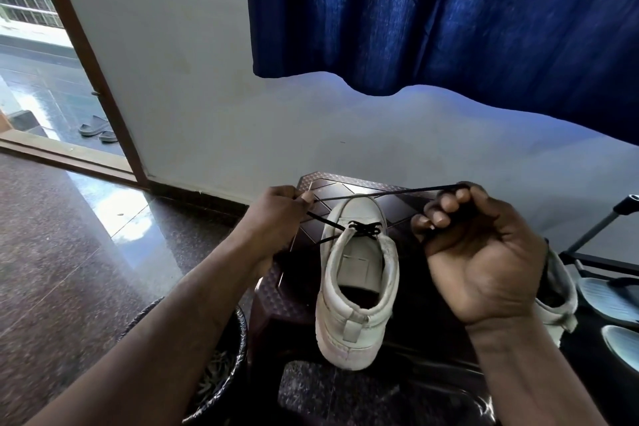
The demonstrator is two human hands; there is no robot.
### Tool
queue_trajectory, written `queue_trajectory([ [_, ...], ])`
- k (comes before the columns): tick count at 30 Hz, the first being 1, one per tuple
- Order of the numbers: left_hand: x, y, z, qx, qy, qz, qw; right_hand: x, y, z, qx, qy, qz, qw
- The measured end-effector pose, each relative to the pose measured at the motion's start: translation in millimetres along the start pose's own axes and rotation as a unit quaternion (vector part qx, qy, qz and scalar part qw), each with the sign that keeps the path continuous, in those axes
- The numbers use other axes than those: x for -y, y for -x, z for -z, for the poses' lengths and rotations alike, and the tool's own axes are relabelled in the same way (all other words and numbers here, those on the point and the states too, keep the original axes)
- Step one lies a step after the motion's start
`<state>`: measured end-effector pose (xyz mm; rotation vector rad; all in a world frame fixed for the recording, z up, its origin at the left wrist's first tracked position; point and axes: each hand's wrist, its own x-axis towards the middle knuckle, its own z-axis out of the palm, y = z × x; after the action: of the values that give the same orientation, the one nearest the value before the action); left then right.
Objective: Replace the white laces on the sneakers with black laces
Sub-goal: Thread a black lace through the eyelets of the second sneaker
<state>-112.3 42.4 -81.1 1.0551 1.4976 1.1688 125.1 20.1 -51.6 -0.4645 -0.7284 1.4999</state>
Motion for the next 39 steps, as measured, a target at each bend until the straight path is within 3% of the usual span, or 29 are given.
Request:
queue_trajectory([
  [4, 7, -3, 1, -0.063, -0.18, 0.003, 0.982, 8, 0, -1, 0.005, -0.007, 0.021, 1.0],
  [7, 2, 5, -4, -0.067, -0.168, -0.054, 0.982, -1, 0, -2, -0.017, 0.136, 0.011, 0.99],
  [9, -9, 13, -8, -0.043, -0.128, -0.13, 0.982, -11, 4, -5, -0.018, 0.297, 0.019, 0.954],
  [11, -17, 18, -16, 0.018, -0.079, -0.193, 0.978, -20, 9, -11, -0.002, 0.369, 0.022, 0.929],
  [13, -18, 23, -25, 0.081, -0.061, -0.224, 0.969, -24, 13, -16, 0.008, 0.381, 0.028, 0.924],
  [16, -13, 25, -35, 0.113, -0.11, -0.282, 0.946, -24, 14, -19, 0.018, 0.378, 0.031, 0.925],
  [19, -12, 22, -35, 0.092, -0.113, -0.294, 0.945, -23, 16, -19, 0.017, 0.37, 0.03, 0.928],
  [22, -16, 18, -26, 0.068, -0.125, -0.255, 0.956, -19, 15, -21, 0.001, 0.346, 0.015, 0.938],
  [25, -15, 14, -8, 0.019, -0.258, -0.248, 0.933, -13, 12, -19, -0.023, 0.293, 0.005, 0.956],
  [28, -14, 15, 0, 0.013, -0.332, -0.256, 0.908, -16, 12, -17, -0.016, 0.313, 0.0, 0.95],
  [33, -16, 20, -20, 0.121, -0.168, -0.283, 0.936, -27, 14, -17, 0.013, 0.385, 0.024, 0.923],
  [36, -14, 22, -28, 0.105, -0.175, -0.305, 0.93, -23, 13, -17, 0.008, 0.391, 0.027, 0.92],
  [39, -11, 17, -23, 0.082, -0.135, -0.256, 0.954, -17, 13, -16, -0.008, 0.374, 0.014, 0.927],
])
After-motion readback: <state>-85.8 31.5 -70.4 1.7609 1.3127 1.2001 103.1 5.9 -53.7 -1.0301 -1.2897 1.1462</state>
